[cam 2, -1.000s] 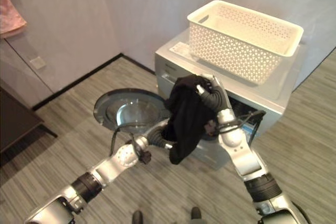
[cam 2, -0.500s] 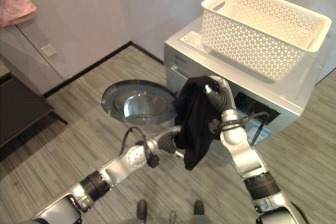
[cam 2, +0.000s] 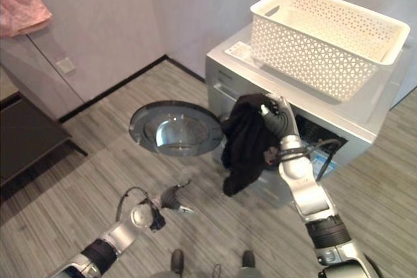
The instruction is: Grab the laundry basket,head to the washer,open it,put in the laundry and shut it.
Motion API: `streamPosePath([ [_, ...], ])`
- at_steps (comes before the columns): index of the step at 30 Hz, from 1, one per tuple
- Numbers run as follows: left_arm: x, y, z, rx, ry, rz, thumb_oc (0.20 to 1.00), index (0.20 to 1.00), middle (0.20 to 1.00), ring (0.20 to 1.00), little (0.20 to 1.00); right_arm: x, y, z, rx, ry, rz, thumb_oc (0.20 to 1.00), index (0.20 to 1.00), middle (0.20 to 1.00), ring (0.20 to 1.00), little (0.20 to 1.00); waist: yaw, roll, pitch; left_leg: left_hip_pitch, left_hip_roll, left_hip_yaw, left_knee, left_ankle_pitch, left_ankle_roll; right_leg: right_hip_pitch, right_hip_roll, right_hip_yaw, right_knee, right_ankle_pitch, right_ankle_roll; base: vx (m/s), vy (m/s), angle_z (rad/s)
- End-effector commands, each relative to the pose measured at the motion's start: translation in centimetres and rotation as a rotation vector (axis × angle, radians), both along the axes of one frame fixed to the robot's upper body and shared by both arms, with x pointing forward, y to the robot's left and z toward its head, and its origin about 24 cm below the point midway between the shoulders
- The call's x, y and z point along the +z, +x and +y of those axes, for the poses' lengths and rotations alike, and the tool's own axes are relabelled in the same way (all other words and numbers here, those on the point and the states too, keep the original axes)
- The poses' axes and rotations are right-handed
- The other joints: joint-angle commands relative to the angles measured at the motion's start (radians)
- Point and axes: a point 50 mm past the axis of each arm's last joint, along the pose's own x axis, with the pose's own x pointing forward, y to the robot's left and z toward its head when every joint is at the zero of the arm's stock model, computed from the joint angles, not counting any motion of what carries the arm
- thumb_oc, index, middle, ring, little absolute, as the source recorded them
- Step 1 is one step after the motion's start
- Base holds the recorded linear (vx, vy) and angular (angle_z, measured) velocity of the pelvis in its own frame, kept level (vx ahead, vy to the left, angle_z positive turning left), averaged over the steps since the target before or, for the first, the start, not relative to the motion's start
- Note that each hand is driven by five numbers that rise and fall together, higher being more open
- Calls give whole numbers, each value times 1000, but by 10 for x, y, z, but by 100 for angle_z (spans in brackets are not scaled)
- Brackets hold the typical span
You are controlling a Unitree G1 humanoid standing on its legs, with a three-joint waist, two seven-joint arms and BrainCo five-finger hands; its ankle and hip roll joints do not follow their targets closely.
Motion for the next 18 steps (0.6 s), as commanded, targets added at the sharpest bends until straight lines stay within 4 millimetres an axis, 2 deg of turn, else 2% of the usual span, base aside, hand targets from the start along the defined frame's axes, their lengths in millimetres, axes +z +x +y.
streamPosePath([
  [1, 38, 32, -21, -7, -33, -224, 1000, 1000, 1000, 1000, 1000, 51, -11, -9, -23, 44, -269, 200, 200, 200, 200, 200, 30, -15, -29, 74, 24, -26, 7, -169, 23, -37, -51, -38, 35, -63, 19, 3, -18, 4],
  [3, 42, 35, -23, 10, -42, -252, 1000, 1000, 1000, 1000, 1000, 51, -13, -8, -22, 48, -275, 200, 200, 200, 200, 200, 30, -18, -29, 73, 24, -28, 7, -168, 23, -37, -50, -40, 36, -64, 17, 6, -31, 13],
  [4, 48, 41, -31, 37, -67, -283, 1000, 1000, 1000, 1000, 1000, 51, -14, -6, -21, 54, -281, 200, 200, 200, 200, 200, 29, -26, -28, 70, 26, -32, 7, -167, 23, -38, -48, -44, 36, -66, 15, 7, -44, 19],
  [7, 49, 42, -35, 43, -84, -281, 1000, 1000, 1000, 1000, 1000, 51, -15, -6, -22, 56, -283, 200, 200, 200, 200, 200, 27, -27, -27, 69, 26, -33, 7, -167, 22, -39, -47, -44, 36, -66, 15, 1, -15, 6],
  [8, 54, 46, -46, 37, -125, -283, 1000, 1000, 1000, 1000, 1000, 53, -14, -5, -28, 63, -289, 200, 200, 200, 200, 200, 23, -30, -25, 66, 26, -33, 7, -164, 22, -41, -47, -45, 38, -66, 14, 0, 0, 0],
  [13, 63, 48, -77, -6, -253, -242, 1000, 1000, 1000, 1000, 1000, 53, -10, -6, -55, 72, -284, 200, 200, 200, 200, 200, 16, -30, -18, 58, 25, -37, 7, -161, 24, -44, -48, -52, 46, -69, 14, 0, 0, 0],
  [14, 63, 48, -77, -6, -253, -242, 1000, 1000, 1000, 1000, 1000, 53, -10, -6, -55, 72, -284, 200, 200, 200, 200, 200, 16, -30, -18, 58, 25, -37, 7, -161, 24, -44, -48, -53, 46, -69, 14, 0, 0, 0],
  [16, 58, 42, -99, -48, -361, -123, 1000, 1000, 1000, 1000, 1000, 50, -6, -5, -63, 87, -259, 200, 200, 200, 200, 200, 8, -27, -17, 57, 23, -38, 7, -161, 25, -43, -50, -55, 49, -70, 13, 0, 6, 2],
  [18, 57, 39, -108, -69, -405, -74, 1000, 1000, 1000, 1000, 1000, 48, -4, -6, -73, 99, -244, 200, 200, 200, 200, 200, 3, -22, -19, 58, 21, -38, 7, -162, 25, -41, -52, -59, 49, -70, 14, 8, 14, 8],
])
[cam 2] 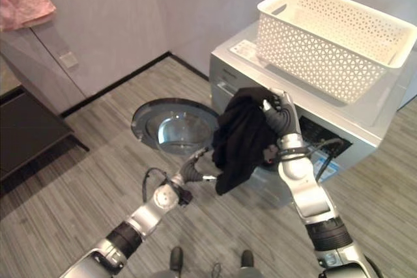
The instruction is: Grab the laundry basket,head to the washer,open it,put in the laundry and shut it.
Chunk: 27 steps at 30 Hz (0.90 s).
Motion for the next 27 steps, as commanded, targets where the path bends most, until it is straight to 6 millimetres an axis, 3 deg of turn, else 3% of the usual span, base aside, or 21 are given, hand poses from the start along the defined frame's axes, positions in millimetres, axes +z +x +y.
streamPosePath([
  [1, 13, 11, -26, -100, -69, 30, 1000, 1000, 1000, 1000, 1000, 40, 1, -8, -41, 64, -184, 200, 200, 200, 200, 200, 12, -15, -17, 89, 22, -6, 6, -172, 28, -31, -54, -29, 42, -69, 15, 11, 19, 8],
  [10, 5, -2, -53, -205, -138, 173, 1000, 1000, 1000, 1000, 1000, 28, 10, -8, -69, 70, -102, 200, 200, 200, 200, 200, -7, 7, -26, 103, 17, 1, 6, -186, 31, -22, -63, -33, 44, -73, 20, 15, 15, 4],
  [23, 43, 16, -75, -213, -205, 60, 1000, 1000, 1000, 1000, 1000, 18, 7, 4, 8, 174, -72, 200, 200, 200, 200, 200, -28, -2, -28, 111, 16, 21, 6, -187, 29, -19, -66, -33, 47, -74, 23, -3, 0, 0],
  [27, 43, 15, -82, -176, -288, 115, 1000, 1000, 1000, 1000, 1000, 14, 1, 15, 75, 237, -59, 200, 200, 200, 200, 200, -35, -6, -27, 118, 19, 34, 6, -189, 27, -17, -65, -33, 44, -69, 25, -2, -1, -1],
])
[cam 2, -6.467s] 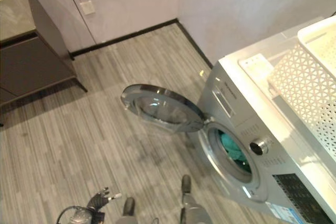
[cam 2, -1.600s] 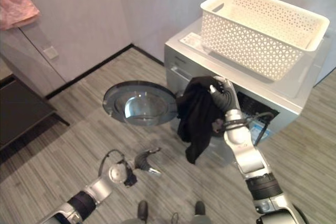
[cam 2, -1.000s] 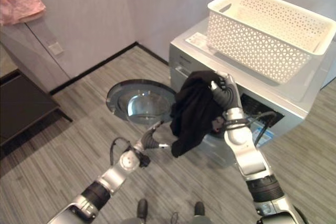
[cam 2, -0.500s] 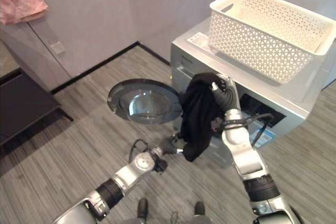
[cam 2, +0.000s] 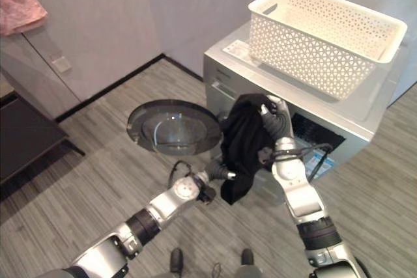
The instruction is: Grab the laundry basket,head to the washer,open it,put in the laundry and shut it.
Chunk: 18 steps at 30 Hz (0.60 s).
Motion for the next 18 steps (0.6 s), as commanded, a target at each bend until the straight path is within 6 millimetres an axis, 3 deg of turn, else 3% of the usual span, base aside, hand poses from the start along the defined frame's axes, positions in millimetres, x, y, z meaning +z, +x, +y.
streamPosePath([
  [1, 19, 12, -26, -9, -69, -30, 1000, 1000, 1000, 1000, 1000, 34, -4, 2, 33, 87, -185, 200, 200, 200, 200, 200, 20, -8, -22, 116, 25, 43, 6, -195, 24, -25, -58, -21, 44, -70, 25, -11, 5, -6],
  [7, 37, 24, -31, 129, -268, 56, 1000, 1000, 1000, 1000, 1000, 30, -5, 22, 123, 252, -159, 200, 200, 200, 200, 200, 4, -21, -25, 129, 32, 93, 6, -195, 17, -36, -54, -6, 36, -54, 31, -19, 8, -19],
  [10, 43, 29, -30, 160, -304, 51, 1000, 1000, 1000, 1000, 1000, 32, -6, 26, 142, 246, -167, 200, 200, 200, 200, 200, 1, -25, -26, 130, 35, 100, 6, -194, 14, -38, -53, -6, 35, -53, 32, -2, -13, -15],
  [14, 59, 37, -21, 221, -376, -1, 1000, 1000, 1000, 1000, 1000, 34, -8, 30, 167, 238, -180, 200, 200, 200, 200, 200, 0, -31, -29, 126, 38, 107, 6, -192, 10, -40, -51, -7, 29, -51, 31, -4, -22, -6],
  [15, 70, 45, -7, 277, -405, -58, 1000, 1000, 1000, 1000, 1000, 34, -9, 30, 175, 228, -186, 200, 200, 200, 200, 200, -1, -37, -24, 120, 41, 111, 6, -188, 5, -45, -46, -5, 23, -48, 32, 0, 0, 0],
  [17, 73, 49, 0, 299, -402, -86, 1000, 1000, 1000, 1000, 1000, 34, -8, 30, 174, 223, -189, 200, 200, 200, 200, 200, -3, -41, -23, 117, 43, 117, 6, -186, 2, -50, -44, -2, 22, -46, 32, -27, -26, -6],
  [18, 76, 52, 7, 322, -407, -108, 900, 900, 900, 900, 900, 35, -8, 30, 174, 217, -193, 200, 200, 200, 200, 200, -5, -43, -21, 115, 45, 120, 6, -186, 1, -53, -42, 2, 20, -45, 32, -30, -27, -9],
])
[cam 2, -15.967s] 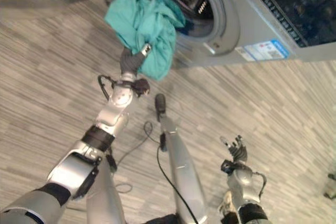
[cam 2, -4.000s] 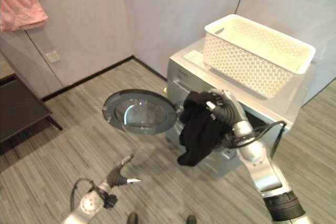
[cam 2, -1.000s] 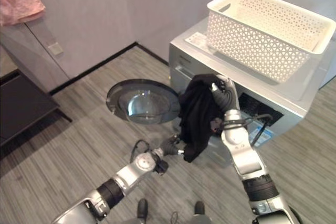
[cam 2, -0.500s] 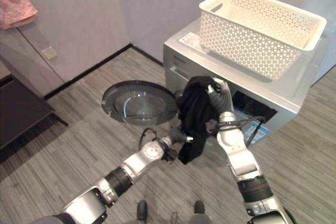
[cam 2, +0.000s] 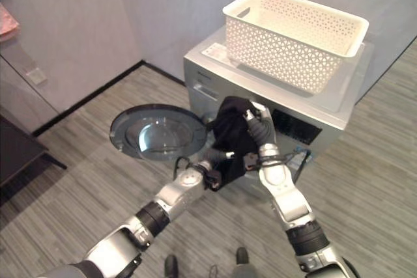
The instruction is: Grab the laundry basket,head to the washer,open it,put in the laundry and shut it.
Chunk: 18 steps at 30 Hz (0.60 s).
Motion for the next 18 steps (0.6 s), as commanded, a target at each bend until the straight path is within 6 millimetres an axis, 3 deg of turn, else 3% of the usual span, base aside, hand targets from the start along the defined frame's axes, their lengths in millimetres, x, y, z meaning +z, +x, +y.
streamPosePath([
  [1, 57, 26, -3, 53, -50, -222, 592, 592, 592, 592, 592, 44, -2, 1, 24, 58, -224, 200, 200, 200, 200, 200, 23, -18, -4, 106, 28, 49, 6, -183, -2, -19, -48, -59, 27, -61, 36, -25, -25, -9],
  [3, 58, 30, 12, 113, -48, -240, 200, 200, 200, 200, 200, 45, -2, -1, 18, 42, -234, 200, 200, 200, 200, 200, 21, -23, -2, 105, 31, 59, 6, -184, -2, -26, -43, -49, 25, -58, 35, -15, -22, -19],
  [11, 44, 29, 40, 214, -6, -251, 200, 200, 200, 200, 200, 38, -4, -9, 16, -26, -220, 200, 200, 200, 200, 200, 18, -39, 3, 108, 48, 83, 6, -181, -10, -38, -25, -29, 19, -58, 31, -1, -35, -12],
  [18, 34, 30, 48, 280, -27, -202, 200, 200, 200, 200, 200, 11, -1, -21, 28, -83, -88, 219, 219, 219, 219, 219, 15, -49, 6, 95, 53, 97, 6, -173, -14, -61, -17, -13, 9, -48, 33, -10, -25, -8],
])
